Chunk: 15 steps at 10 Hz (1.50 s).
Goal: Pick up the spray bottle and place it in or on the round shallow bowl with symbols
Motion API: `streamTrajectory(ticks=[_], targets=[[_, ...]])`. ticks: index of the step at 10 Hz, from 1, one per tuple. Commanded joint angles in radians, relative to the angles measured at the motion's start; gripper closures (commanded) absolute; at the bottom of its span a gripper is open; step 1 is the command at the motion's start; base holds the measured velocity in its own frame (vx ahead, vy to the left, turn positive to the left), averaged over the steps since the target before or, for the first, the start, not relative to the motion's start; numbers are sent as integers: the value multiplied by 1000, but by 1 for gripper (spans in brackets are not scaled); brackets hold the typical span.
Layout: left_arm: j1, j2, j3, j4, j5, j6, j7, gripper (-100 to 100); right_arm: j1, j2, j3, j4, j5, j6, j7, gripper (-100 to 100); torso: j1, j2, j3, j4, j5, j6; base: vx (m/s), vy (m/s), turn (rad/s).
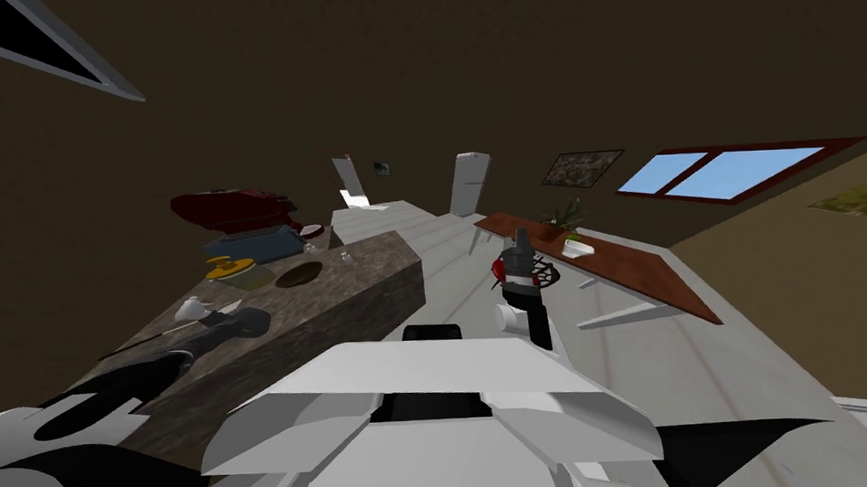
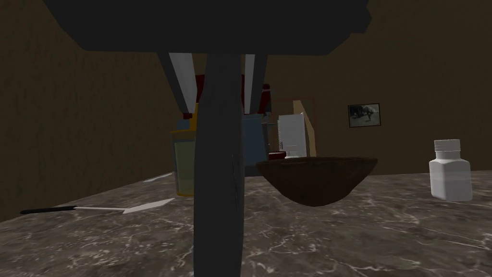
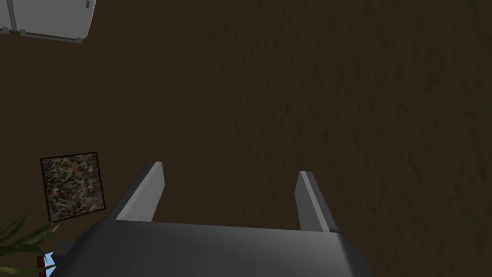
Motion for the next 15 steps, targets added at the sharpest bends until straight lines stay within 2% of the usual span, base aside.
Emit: streamTrajectory(ticks=[1, 6, 9, 11, 12, 15], targets=[[29, 10, 18, 0, 33, 39, 0, 100, 0, 0, 0, 0, 0, 0, 0, 0, 0, 0, 0, 0, 0, 0, -15, -188, -169], [98, 46, 62, -14, 115, 141, -1, 100, 0, 0, 0, 0, 0, 0, 0, 0, 0, -1, -1, 0, -1, -1, -26, -168, -129], [134, 90, 93, -42, 160, 202, 8, 100, 0, 0, 0, 0, 0, 0, 0, 0, 3, 0, 0, 0, -1, -1, -40, -117, -131], [143, 125, 113, -62, 174, 217, 26, 100, 0, 0, 0, 0, 0, 0, 0, 0, 10, 0, 0, 0, 0, 1, -23, 31, -62], [147, 154, 130, -76, 181, 221, 43, 100, 0, 0, 0, 0, 0, 0, 0, 0, 16, -2, -1, 0, 2, 1, 23, 158, -37], [152, 203, 160, -96, 192, 223, 75, 100, 0, -1, -1, 0, 0, 0, 0, 0, 27, -6, -3, -1, 5, 1, 37, 172, -19]])
